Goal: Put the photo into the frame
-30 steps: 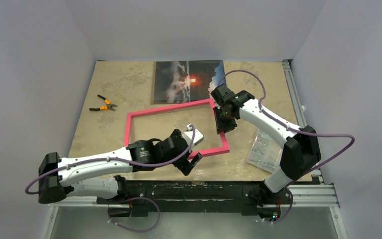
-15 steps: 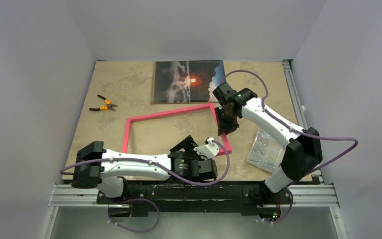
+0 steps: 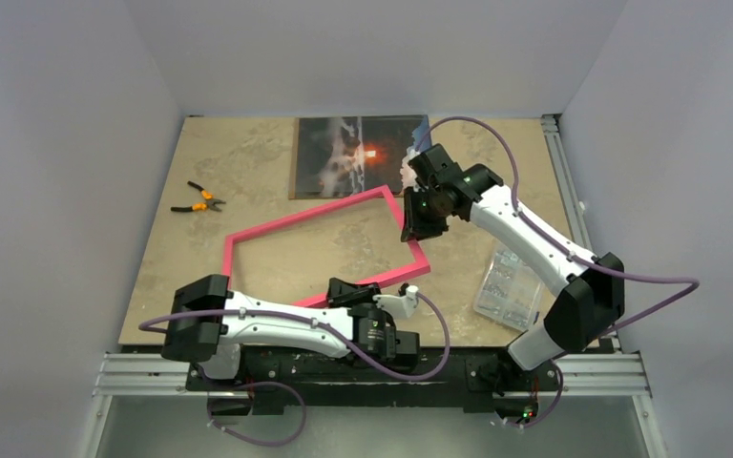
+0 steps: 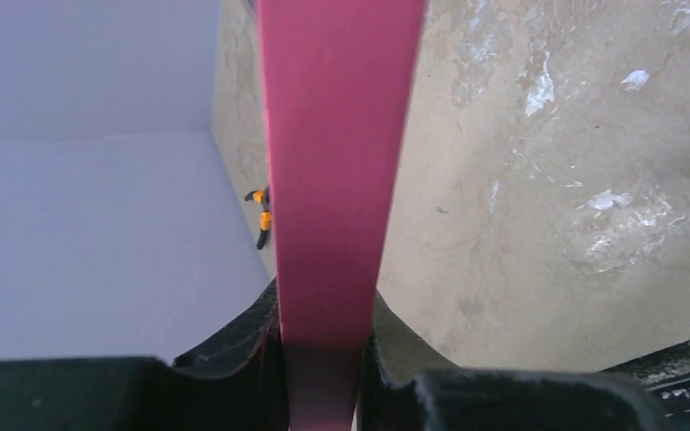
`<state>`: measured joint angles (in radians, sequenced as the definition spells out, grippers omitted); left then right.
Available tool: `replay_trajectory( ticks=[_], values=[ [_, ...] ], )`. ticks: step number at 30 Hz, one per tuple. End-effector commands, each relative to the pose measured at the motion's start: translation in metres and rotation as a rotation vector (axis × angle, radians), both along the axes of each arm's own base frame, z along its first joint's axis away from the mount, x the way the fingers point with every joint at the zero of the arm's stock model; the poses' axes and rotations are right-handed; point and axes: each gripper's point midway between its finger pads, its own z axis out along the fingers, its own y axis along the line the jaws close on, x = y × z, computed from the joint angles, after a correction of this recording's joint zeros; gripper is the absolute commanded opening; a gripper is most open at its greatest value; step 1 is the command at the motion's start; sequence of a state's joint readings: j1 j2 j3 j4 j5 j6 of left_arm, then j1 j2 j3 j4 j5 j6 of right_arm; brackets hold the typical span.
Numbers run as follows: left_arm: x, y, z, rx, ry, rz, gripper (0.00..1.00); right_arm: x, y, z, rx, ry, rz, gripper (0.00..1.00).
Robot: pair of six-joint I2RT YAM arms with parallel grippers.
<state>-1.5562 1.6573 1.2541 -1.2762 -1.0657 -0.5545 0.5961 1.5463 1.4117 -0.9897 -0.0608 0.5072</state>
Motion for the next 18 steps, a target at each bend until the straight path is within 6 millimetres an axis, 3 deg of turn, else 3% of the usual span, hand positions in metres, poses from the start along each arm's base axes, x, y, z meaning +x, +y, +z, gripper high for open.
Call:
replay_trajectory(
  ticks=[1, 6, 11, 18],
  values=[
    [0.006, -0.021, 0.013, -0.358, -0.015, 0.099, 0.03, -0.015, -0.012, 0.012, -0.01, 0.028, 0.027, 0.14],
    [0.003, -0.027, 0.023, -0.389, 0.035, 0.058, 0.0, -0.006, -0.011, 0.044, 0.038, -0.076, 0.017, 0.52],
    [-0.001, -0.032, 0.046, -0.475, 0.08, 0.007, 0.0, 0.006, -0.017, 0.098, 0.164, -0.248, -0.025, 0.82],
    [-0.007, -0.039, 0.08, -0.676, 0.21, -0.088, 0.0, 0.015, -0.04, 0.159, 0.355, -0.481, -0.076, 0.88]
  ],
)
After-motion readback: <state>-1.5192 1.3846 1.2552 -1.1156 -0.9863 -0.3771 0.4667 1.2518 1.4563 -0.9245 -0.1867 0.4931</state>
